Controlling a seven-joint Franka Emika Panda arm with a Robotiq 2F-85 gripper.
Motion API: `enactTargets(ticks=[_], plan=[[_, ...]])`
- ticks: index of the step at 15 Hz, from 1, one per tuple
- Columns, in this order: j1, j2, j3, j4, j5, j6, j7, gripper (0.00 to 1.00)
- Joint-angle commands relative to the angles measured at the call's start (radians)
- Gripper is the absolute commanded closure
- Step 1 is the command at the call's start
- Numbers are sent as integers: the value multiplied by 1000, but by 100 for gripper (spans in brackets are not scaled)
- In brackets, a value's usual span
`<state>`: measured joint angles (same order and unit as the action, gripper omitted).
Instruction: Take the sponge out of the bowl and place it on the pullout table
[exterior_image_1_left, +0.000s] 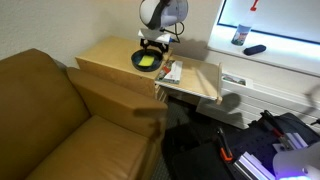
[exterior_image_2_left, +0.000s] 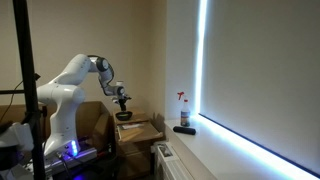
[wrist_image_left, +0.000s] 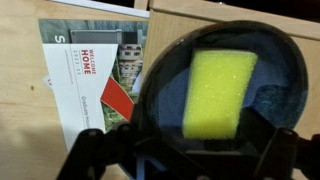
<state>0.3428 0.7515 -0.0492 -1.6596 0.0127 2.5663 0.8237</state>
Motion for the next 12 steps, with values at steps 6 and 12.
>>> enactTargets(ticks=[6,12], plan=[[6,79,-6,60,-3,27,-5,0],[41,128,-9,107,-20,36,-3,0]])
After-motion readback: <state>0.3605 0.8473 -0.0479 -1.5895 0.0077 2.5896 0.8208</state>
